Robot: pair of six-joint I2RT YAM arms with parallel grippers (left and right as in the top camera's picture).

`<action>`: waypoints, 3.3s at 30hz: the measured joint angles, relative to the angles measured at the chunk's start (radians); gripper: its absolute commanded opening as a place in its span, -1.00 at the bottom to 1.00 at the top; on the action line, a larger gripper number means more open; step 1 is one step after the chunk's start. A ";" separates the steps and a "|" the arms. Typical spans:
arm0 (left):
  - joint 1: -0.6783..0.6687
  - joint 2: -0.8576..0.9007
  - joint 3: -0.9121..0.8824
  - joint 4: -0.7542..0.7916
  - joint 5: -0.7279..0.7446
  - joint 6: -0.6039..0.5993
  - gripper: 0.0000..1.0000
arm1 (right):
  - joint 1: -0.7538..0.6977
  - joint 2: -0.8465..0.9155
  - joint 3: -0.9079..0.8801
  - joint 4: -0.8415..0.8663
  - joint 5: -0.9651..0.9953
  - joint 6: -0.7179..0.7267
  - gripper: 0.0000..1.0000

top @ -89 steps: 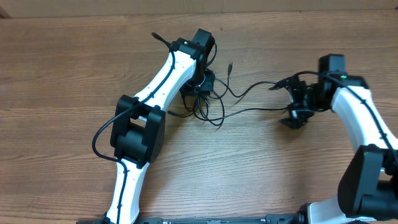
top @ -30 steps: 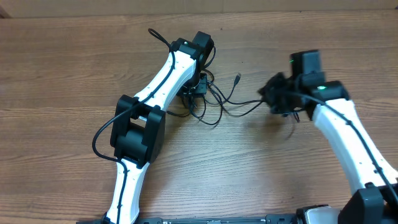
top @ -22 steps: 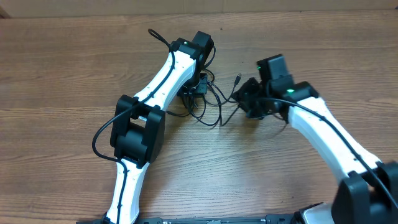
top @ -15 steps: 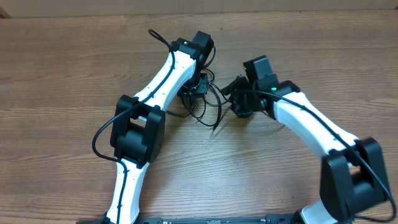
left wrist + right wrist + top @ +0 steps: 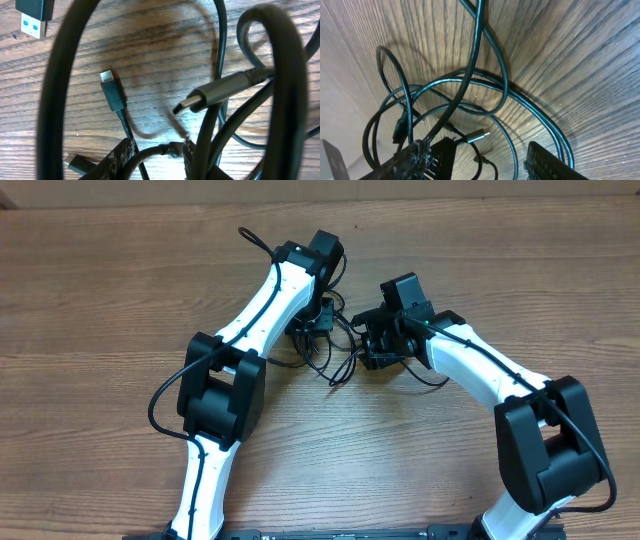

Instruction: Untangle cables

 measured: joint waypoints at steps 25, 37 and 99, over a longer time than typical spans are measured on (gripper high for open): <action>0.000 0.000 0.000 0.003 0.000 0.000 -0.63 | -0.130 -0.369 0.130 -0.534 -0.053 -0.760 0.80; 0.000 0.000 0.000 0.002 0.000 0.000 -0.62 | 0.040 -0.341 0.045 -0.508 0.045 -0.821 0.53; 0.006 0.000 0.000 0.003 -0.198 0.000 -0.59 | -0.299 -0.242 0.114 -0.356 -0.013 -1.075 -0.90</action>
